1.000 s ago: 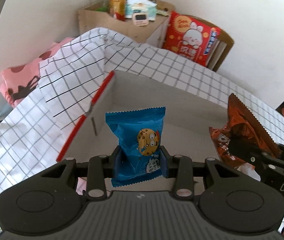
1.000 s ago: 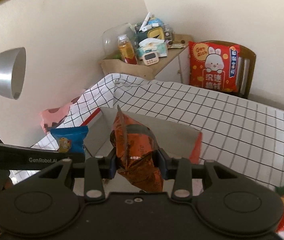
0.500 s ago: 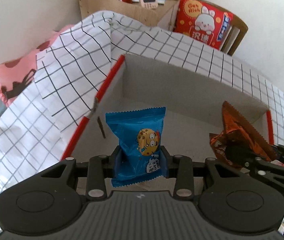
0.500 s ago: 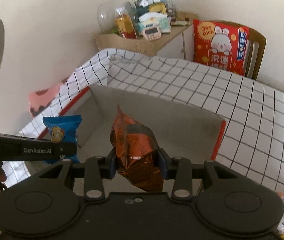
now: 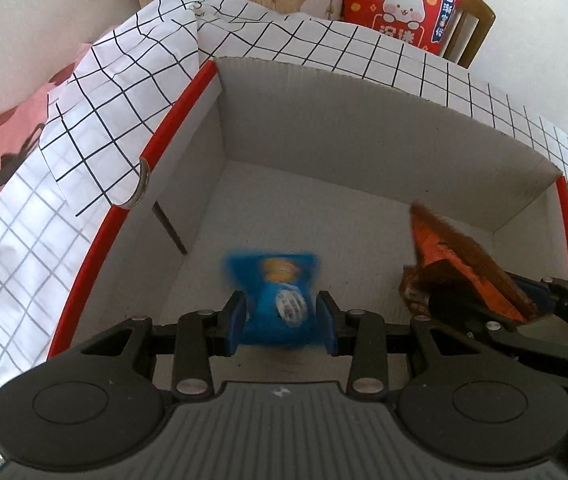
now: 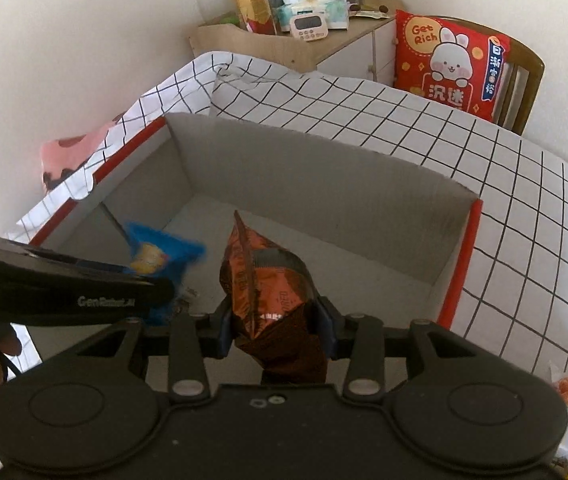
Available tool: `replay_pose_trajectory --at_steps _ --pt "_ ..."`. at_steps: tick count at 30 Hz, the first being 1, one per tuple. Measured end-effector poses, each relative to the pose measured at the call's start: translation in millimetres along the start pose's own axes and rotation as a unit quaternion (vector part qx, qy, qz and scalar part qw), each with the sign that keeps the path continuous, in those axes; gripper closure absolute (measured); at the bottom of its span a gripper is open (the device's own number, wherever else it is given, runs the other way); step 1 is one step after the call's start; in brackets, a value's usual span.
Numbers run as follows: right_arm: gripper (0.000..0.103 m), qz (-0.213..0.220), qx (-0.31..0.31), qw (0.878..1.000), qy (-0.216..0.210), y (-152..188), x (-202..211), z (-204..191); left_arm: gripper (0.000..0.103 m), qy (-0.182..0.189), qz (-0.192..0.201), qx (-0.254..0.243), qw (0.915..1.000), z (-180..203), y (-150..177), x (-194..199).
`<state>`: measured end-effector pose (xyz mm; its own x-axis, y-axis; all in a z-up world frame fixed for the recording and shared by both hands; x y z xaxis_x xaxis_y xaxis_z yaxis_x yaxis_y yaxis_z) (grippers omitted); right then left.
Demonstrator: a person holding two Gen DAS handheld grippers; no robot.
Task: Organize snacks
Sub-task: 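Carry both packets over the red box and lower them inside, then open both tools to release the packets and lift away from the box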
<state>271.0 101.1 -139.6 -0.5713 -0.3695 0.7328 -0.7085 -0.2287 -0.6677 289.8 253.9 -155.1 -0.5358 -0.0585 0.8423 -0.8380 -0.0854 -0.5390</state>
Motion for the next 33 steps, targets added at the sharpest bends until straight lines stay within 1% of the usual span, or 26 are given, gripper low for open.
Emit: replay_pose_trajectory --at_steps 6,8,11,14,16,18,26,33 --pt "0.061 -0.002 -0.003 1.0 -0.001 1 0 0 0.063 -0.001 0.0 -0.001 1.0 1 2 2" --pt "0.059 -0.003 -0.006 1.0 0.0 1 1 0 0.058 0.002 0.005 0.0 1.0 0 2 6" --pt "0.053 -0.001 -0.009 1.0 0.001 0 5 0 0.051 -0.001 0.014 0.0 0.9999 0 2 13" --pt "0.046 0.004 -0.012 1.0 0.001 0 11 0 0.05 -0.001 0.022 0.002 0.9998 -1 1 22" --pt "0.039 0.013 -0.013 1.0 0.003 -1 19 1 0.05 0.001 0.027 0.005 0.9996 -3 1 28" --pt "0.039 0.019 -0.019 1.0 0.0 -2 27 1 0.05 0.001 0.034 0.006 0.9994 -3 1 35" --pt "0.025 0.05 -0.028 0.998 -0.01 -5 66 5 0.048 0.007 0.061 0.003 0.9981 3 4 68" --pt "0.019 0.083 -0.025 0.996 -0.021 -4 107 8 0.047 0.027 0.096 -0.014 0.9949 21 8 106"
Point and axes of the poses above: each gripper's, at about its wrist camera, not at the fingertips, and x roughly against the way its jaws point, z to its right, y to its underside, the point moved 5 cm from there along -x, roughly the way its jaws point, and after that the axes turned 8 degrees about z, right-handed, at the moved point
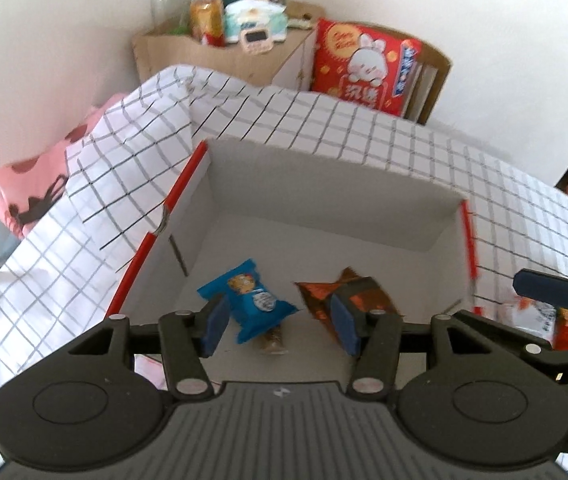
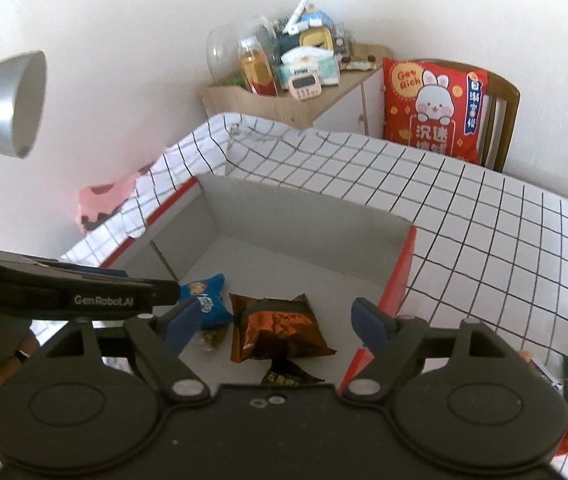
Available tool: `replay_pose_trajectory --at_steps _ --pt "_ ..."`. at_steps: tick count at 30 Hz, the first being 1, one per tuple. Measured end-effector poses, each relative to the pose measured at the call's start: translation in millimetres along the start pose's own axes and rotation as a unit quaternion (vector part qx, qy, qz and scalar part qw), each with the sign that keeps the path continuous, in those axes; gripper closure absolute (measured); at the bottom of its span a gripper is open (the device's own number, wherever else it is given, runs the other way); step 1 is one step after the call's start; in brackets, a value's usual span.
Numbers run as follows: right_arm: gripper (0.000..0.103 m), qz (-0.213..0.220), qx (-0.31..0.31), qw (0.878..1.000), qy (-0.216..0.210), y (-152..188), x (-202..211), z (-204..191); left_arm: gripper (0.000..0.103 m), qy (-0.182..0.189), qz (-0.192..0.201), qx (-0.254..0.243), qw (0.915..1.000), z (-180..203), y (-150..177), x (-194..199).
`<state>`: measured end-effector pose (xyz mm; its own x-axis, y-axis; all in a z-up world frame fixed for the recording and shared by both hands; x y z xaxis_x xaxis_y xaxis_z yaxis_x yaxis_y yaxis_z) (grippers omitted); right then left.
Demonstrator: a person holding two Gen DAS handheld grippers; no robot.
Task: Organize snacks
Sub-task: 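Open both tools to release the packets and lift away from the box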
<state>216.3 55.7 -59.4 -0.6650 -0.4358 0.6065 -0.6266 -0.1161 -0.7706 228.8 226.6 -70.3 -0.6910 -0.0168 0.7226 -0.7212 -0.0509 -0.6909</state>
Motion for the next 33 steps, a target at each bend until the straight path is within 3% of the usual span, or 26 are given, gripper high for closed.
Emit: replay_pose_trajectory --at_steps 13,20,22,24,28,33 --pt "0.014 0.065 -0.019 0.998 -0.001 -3 78 13 0.033 0.048 0.072 -0.029 0.9958 54 5 64" --pt "0.011 0.089 -0.016 0.996 0.02 13 118 31 0.032 0.069 0.081 -0.036 0.9936 82 17 78" --pt "0.002 0.092 -0.025 0.995 0.029 20 128 40 0.032 0.078 0.084 -0.04 0.9926 92 22 81" --pt "0.002 0.095 -0.04 0.994 0.032 27 139 51 0.032 0.084 0.091 -0.044 0.9913 103 26 84" --pt "0.0 0.1 -0.066 0.992 0.044 45 159 75 0.022 0.095 0.106 -0.05 0.9886 125 38 90" --pt "0.0 0.098 -0.078 0.988 0.087 72 183 109 0.022 0.12 0.083 -0.053 0.9879 153 53 83"
Point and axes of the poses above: each gripper's, at about its wrist camera, not at the fingertips, and x roughly against the way its jaws point, z to its right, y to its underside, the point moved 5 cm from there along -x, roughly the way its jaws point, and after that the axes turned 8 degrees about z, right-handed, at the moved point
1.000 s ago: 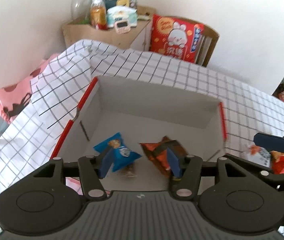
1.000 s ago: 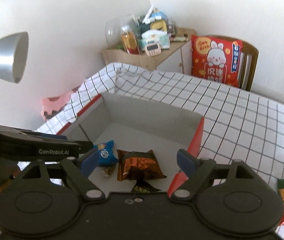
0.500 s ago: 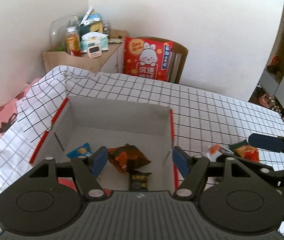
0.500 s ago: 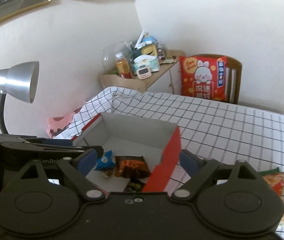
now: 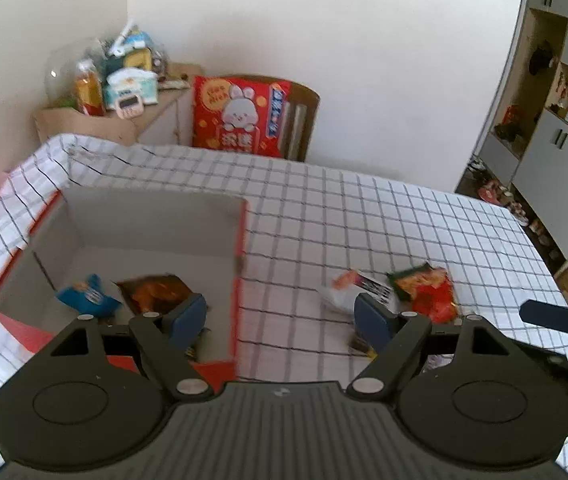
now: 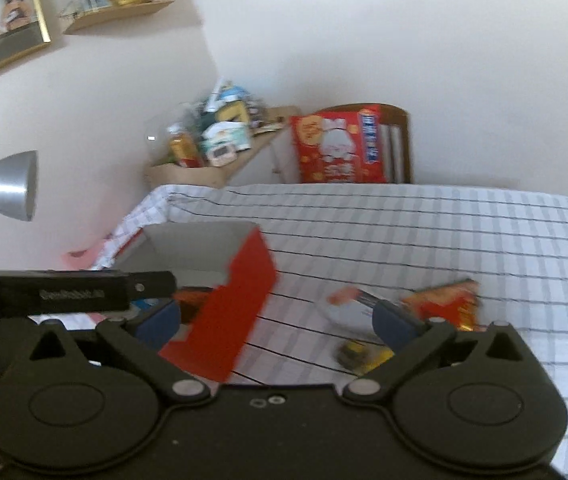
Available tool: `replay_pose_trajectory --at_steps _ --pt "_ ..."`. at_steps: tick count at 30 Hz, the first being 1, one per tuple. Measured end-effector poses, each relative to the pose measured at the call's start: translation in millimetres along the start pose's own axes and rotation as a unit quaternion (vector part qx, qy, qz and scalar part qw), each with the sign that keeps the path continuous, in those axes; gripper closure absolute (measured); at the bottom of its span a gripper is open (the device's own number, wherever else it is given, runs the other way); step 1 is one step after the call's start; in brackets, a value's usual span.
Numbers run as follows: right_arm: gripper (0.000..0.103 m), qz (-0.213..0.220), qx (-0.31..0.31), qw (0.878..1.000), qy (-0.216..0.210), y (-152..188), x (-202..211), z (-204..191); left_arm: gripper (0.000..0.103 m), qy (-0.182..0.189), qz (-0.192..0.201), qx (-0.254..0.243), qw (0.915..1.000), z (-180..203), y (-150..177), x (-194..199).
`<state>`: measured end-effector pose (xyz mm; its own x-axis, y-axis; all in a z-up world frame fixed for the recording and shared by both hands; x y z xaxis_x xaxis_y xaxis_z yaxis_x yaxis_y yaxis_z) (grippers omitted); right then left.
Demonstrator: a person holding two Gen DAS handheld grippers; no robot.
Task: Organize snacks
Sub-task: 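Open both tools to release the packets and lift away from the box, then grasp the yellow packet with the left tool while the right tool grasps the purple candy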
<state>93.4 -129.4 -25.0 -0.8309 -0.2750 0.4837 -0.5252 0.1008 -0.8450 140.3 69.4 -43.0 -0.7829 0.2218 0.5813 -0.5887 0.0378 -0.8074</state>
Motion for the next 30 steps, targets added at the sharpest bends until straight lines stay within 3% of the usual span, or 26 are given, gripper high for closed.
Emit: replay_pose_trajectory --at_steps 9,15,20,30 --pt "0.0 -0.03 0.017 0.998 0.056 45 20 48 0.022 0.032 -0.051 -0.01 0.9981 46 33 -28" --pt "0.001 -0.045 0.03 0.995 0.079 62 12 68 0.022 0.053 -0.094 -0.015 0.994 76 46 -54" --pt "0.002 -0.062 0.029 0.994 0.081 71 2 87 0.022 0.064 -0.102 -0.06 0.991 101 56 -76" --pt "0.011 -0.093 0.032 0.993 0.063 87 -33 107 0.022 0.066 -0.127 -0.096 0.9851 131 70 -121"
Point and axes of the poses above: each gripper's, at about its wrist camera, not at the fingertips, and x roughly against the way its jaws point, z to its right, y to its underside, the point moved 5 cm from there along -x, roughly the way its jaws point, and after that the axes turned 8 degrees about z, right-handed, at the moved point
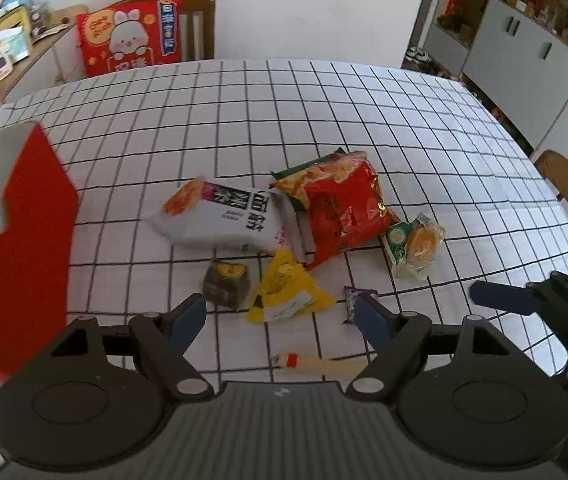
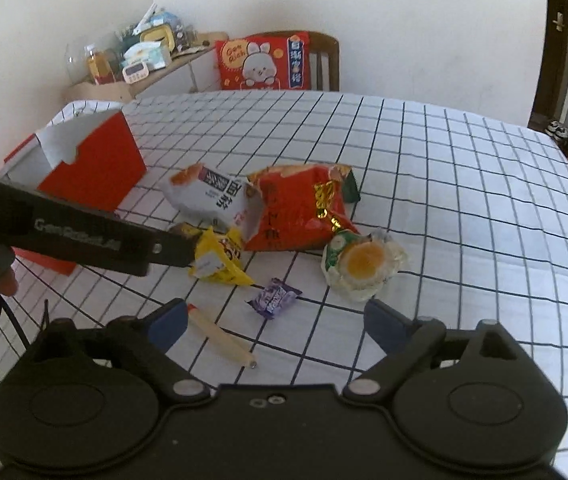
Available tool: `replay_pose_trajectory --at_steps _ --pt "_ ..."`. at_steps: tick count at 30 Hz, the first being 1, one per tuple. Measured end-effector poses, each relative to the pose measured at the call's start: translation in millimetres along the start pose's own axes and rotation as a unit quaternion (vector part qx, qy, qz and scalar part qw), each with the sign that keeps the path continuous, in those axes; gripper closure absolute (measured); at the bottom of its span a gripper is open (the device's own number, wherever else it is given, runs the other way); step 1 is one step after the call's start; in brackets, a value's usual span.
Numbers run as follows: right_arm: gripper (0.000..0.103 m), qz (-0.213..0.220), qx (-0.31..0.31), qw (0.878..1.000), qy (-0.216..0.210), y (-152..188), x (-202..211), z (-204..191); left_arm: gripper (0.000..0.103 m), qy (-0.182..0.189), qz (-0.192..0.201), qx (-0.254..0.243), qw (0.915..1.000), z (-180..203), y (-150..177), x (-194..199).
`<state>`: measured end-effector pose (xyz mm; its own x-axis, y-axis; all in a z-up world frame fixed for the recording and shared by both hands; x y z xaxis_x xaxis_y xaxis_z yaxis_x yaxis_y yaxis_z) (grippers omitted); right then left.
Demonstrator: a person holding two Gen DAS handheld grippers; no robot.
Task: Organize snacks
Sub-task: 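Grasp the yellow packet with the left tool while the right tool grasps the purple candy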
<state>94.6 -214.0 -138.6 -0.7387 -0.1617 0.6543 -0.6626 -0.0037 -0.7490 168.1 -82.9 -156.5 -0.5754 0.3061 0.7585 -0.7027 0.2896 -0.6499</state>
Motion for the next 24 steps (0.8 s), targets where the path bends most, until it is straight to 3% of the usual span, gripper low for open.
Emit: replay_pose_trajectory --at_steps 12,17,21,24 --pt "0.039 -0.029 0.016 0.999 -0.023 6 -44 -1 0.023 -0.007 -0.022 -0.032 0.9992 11 4 -37" --pt "0.049 -0.036 0.023 0.999 -0.021 6 -56 -2 0.034 -0.007 -0.031 -0.036 0.9988 11 3 -46" --pt "0.056 -0.04 0.039 0.998 -0.015 9 -62 -6 0.035 -0.002 -0.028 -0.037 0.9989 10 1 -47" --pt "0.061 -0.038 0.052 0.998 -0.01 9 -66 -8 0.045 -0.006 -0.026 -0.04 0.9989 8 0 -47"
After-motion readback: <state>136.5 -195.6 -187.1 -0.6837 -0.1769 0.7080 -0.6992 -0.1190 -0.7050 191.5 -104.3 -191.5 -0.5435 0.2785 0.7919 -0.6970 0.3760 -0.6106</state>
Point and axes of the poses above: each gripper's, at about its wrist camera, not at the fingertips, and x roughly against the way its jaws point, z to its right, y to its underside, the point moved 5 cm from there along -x, roughly the way its jaws point, and after that the axes turned 8 degrees about z, right-handed, at the moved point
